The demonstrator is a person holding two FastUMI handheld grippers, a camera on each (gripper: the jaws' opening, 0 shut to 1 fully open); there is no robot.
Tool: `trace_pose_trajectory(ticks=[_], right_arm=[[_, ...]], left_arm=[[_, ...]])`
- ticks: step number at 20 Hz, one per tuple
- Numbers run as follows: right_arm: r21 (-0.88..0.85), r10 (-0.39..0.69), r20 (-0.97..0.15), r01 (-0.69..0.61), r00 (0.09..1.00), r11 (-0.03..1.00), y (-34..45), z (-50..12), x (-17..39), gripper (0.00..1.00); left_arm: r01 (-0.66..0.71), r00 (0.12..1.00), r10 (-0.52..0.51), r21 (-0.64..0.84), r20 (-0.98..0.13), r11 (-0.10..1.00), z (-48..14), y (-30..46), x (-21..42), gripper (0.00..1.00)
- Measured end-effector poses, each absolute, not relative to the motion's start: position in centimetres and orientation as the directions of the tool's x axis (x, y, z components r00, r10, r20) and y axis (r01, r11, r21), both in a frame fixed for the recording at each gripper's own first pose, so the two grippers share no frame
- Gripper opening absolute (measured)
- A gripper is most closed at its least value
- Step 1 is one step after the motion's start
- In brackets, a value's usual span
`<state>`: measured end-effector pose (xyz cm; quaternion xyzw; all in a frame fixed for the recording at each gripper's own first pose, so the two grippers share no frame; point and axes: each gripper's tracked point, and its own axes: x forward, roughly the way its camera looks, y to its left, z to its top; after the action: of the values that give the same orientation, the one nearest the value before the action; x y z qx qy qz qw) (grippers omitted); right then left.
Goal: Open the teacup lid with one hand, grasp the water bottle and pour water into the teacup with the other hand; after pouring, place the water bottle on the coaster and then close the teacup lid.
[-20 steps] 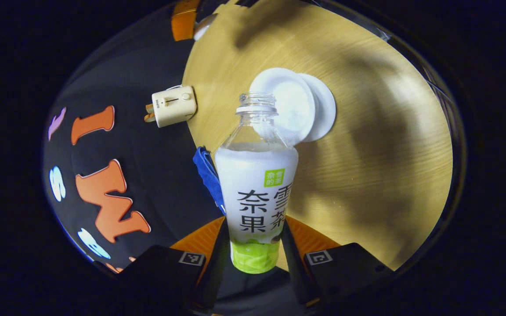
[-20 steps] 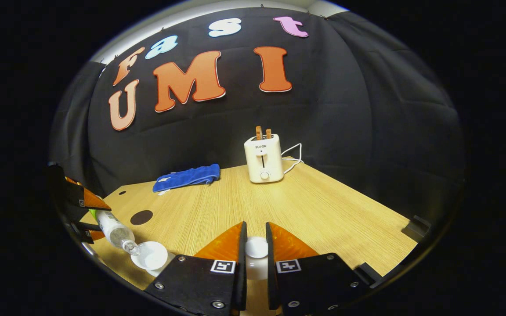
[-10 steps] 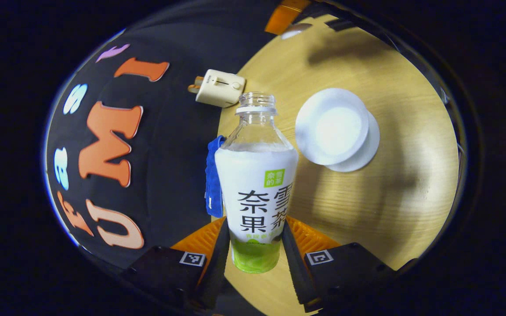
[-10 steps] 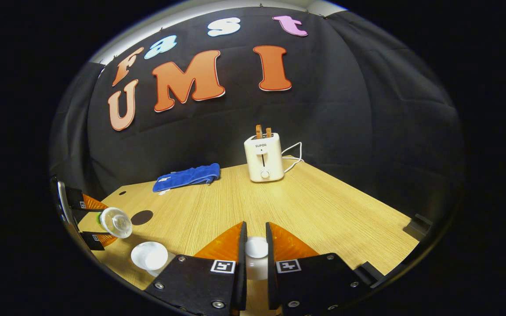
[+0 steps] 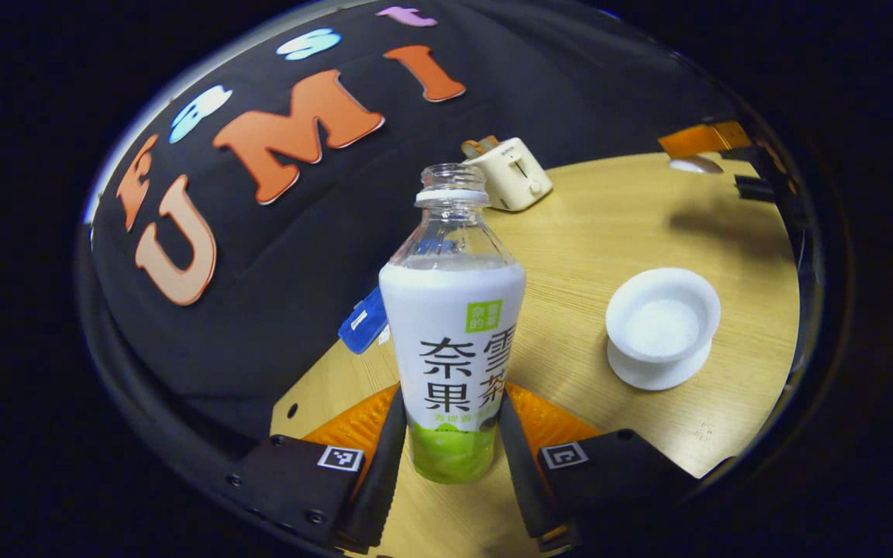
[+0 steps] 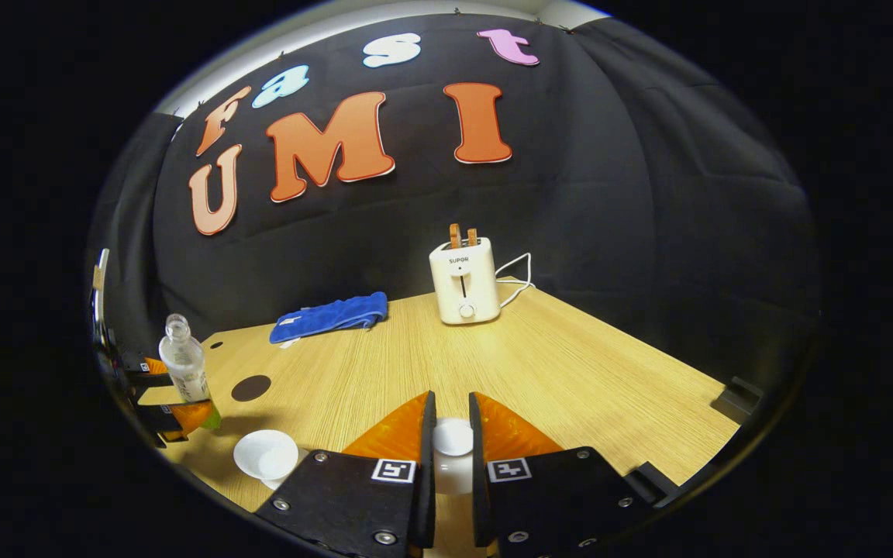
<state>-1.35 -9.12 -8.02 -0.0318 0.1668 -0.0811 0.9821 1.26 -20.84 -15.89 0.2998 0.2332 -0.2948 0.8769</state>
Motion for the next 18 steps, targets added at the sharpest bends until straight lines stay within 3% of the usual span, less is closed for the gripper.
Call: trace_pose_trajectory(ticks=[2, 3, 8, 9, 12, 14, 18], right_arm=[[-0.092, -0.171, -0.325, 0.149, 0.93, 0.985, -9.0, -8.1, -1.3, 0.19], [-0.093, -0.17, -0.325, 0.148, 0.93, 0.985, -8.9, -8.1, -1.3, 0.19], [-0.096, -0.166, -0.33, 0.141, 0.929, 0.985, -8.7, -8.4, -1.3, 0.19], [-0.097, -0.165, -0.331, 0.141, 0.929, 0.985, -8.6, -8.4, -1.3, 0.19], [-0.097, -0.165, -0.332, 0.14, 0.929, 0.985, -8.7, -8.4, -1.2, 0.19], [-0.096, -0.17, -0.333, 0.146, 0.927, 0.985, -9.0, -8.5, -1.2, 0.19], [-0.098, -0.183, -0.349, 0.158, 0.919, 0.983, -9.6, -9.1, -1.2, 0.19]], left_arm=[[0.595, 0.735, -0.387, 0.256, -0.556, 0.762, -15.6, -20.8, 2.6, 0.63], [0.566, 0.74, -0.395, 0.187, -0.545, 0.803, -15.3, -20.7, 3.1, 0.69], [0.457, 0.768, -0.41, -0.028, -0.493, 0.889, -14.0, -19.3, 4.8, 0.69], [0.431, 0.781, -0.403, -0.057, -0.478, 0.901, -13.7, -19.1, 6.2, 0.64], [0.357, 0.829, -0.342, -0.051, -0.442, 0.933, -14.1, -17.7, 9.6, 0.65], [0.343, 0.832, -0.32, -0.033, -0.454, 0.939, -15.2, -17.5, 10.7, 0.72], [0.33, 0.823, -0.306, -0.035, -0.479, 0.943, -17.2, -17.8, 13.5, 0.69]])
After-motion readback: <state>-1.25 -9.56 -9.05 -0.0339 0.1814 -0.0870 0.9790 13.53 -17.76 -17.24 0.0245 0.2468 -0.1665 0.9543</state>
